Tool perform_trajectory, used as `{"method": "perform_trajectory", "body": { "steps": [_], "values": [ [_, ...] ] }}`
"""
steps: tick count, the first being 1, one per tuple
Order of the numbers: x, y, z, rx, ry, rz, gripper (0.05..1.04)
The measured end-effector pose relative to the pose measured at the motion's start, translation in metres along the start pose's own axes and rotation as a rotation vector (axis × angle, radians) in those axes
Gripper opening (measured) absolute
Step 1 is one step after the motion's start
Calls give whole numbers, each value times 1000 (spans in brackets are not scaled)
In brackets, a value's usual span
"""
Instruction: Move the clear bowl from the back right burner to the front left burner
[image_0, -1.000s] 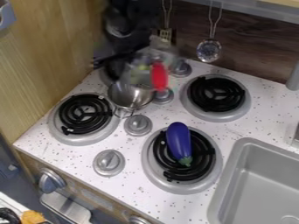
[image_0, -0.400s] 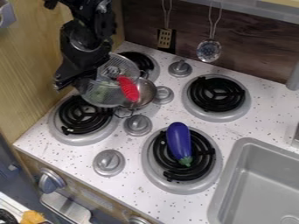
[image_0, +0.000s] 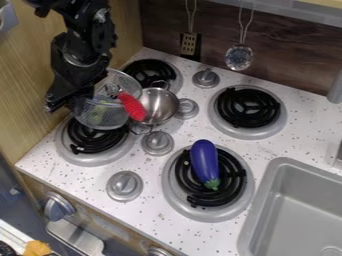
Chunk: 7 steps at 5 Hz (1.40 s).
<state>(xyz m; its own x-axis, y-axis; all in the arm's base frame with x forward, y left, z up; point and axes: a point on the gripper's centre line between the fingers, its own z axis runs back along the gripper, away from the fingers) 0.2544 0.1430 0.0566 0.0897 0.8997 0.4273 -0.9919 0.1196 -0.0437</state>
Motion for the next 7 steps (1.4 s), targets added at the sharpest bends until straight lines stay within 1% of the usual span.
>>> {"method": "perform_trajectory", "body": {
  "steps": [1,2,3,4,5,6,7],
  "values": [
    [4,8,-16,32,17,26,69],
    [1,7,-35,35,45,2,69],
    [8,2,-43,12,55,8,69],
    [12,-2,-46,-13,25,-19,69],
    [17,-2,-54,-37,30,-6,69],
    [15,-6,-56,-61,48,-45,100],
    [9,-5,-61,-76,66,-62,277]
  ]
}}
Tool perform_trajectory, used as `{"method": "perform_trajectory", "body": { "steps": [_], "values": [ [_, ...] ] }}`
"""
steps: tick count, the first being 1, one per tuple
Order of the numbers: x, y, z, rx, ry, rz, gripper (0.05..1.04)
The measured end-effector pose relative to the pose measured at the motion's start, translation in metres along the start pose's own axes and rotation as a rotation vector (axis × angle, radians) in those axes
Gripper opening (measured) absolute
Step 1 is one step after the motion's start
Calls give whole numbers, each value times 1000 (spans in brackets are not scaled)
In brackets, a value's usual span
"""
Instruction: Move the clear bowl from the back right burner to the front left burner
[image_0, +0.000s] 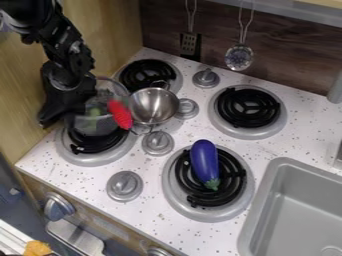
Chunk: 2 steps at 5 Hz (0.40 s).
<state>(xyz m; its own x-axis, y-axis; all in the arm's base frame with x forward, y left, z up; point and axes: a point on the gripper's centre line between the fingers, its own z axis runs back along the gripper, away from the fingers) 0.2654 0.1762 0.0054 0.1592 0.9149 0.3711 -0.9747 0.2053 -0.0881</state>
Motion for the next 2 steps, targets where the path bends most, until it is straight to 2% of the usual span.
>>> {"method": "perform_trajectory", "body": {
  "steps": [1,2],
  "values": [
    [-5,-1,0,-8,31,-28,558],
    [-12,5,1,29,74,-51,854]
  ]
}}
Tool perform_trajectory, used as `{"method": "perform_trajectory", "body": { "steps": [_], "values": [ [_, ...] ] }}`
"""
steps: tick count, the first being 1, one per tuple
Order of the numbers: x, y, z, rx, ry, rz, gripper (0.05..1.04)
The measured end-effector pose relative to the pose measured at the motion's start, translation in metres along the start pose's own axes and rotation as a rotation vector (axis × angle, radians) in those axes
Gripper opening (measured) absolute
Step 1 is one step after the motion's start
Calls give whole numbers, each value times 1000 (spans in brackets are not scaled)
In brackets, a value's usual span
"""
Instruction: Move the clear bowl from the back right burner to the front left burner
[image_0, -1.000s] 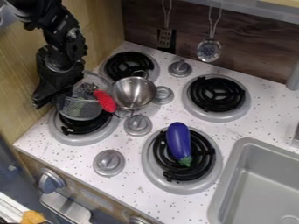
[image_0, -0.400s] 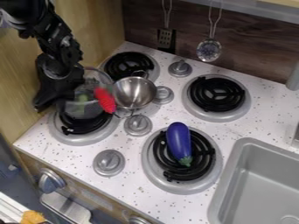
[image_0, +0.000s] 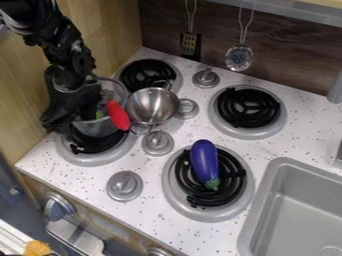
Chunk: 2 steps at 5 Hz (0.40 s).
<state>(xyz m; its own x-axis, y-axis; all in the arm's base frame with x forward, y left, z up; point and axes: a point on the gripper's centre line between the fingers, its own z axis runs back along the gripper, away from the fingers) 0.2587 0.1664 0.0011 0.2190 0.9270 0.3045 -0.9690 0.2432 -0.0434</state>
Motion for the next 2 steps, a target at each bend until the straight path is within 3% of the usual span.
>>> {"method": "perform_trajectory", "body": {
  "steps": [1,2],
  "values": [
    [-2,6,2,44,6,-16,1005],
    [6,3,17,61,-4,-55,1002]
  ]
}}
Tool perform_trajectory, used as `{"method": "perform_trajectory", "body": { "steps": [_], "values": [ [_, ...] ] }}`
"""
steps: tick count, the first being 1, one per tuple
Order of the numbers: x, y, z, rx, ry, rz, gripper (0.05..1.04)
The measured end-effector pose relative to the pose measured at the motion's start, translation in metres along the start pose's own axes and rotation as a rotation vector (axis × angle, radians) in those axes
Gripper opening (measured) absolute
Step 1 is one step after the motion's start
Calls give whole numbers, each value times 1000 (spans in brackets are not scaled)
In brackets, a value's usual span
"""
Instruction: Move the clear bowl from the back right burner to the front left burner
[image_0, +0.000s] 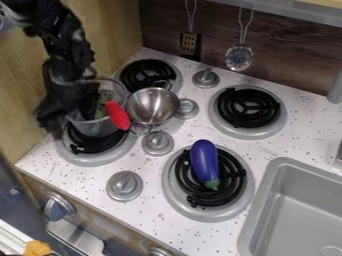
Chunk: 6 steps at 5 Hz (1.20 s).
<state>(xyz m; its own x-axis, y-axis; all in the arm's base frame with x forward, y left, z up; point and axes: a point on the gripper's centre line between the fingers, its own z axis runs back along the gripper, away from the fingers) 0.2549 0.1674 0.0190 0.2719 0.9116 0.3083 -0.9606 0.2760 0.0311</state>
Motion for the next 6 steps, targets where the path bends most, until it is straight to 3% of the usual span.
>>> {"method": "perform_trajectory", "body": {
  "steps": [2,3,4,5,6],
  "values": [
    [16,-20,36,52,-42,-87,999],
    [20,-47,57,26,-86,-180,999],
    [13,-79,59,-66,-108,-364,999],
    [6,-111,64,-168,-89,-584,999],
    [-17,-138,62,-254,-52,-822,999]
  ]
}}
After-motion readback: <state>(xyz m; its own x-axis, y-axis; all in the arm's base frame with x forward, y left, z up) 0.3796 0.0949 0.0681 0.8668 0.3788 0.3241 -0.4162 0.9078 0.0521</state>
